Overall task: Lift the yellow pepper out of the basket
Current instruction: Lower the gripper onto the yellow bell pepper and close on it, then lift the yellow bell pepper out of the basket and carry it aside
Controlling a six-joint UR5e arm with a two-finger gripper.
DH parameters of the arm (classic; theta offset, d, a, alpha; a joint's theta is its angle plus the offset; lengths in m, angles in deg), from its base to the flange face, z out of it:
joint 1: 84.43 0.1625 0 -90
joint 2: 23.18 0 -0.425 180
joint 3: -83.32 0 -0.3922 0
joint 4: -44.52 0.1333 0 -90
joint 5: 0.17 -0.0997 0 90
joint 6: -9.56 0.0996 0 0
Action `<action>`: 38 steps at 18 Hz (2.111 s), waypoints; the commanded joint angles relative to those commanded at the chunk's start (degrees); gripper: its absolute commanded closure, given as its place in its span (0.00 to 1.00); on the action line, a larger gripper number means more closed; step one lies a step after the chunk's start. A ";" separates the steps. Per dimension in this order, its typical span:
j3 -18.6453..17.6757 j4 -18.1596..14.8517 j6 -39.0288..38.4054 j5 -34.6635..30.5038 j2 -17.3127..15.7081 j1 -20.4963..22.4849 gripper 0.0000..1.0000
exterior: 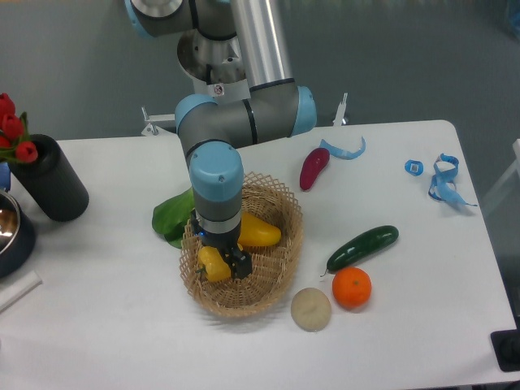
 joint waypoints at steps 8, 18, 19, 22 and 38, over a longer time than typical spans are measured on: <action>0.53 -0.09 -0.96 0.53 0.18 0.17 0.84; 4.56 -6.77 -5.01 0.26 -7.03 7.10 0.84; 5.09 -6.77 -5.01 0.26 -7.12 8.51 0.83; 6.32 -6.77 -4.92 0.44 -7.47 13.25 0.83; 11.95 -8.09 6.49 0.00 -4.66 24.51 0.82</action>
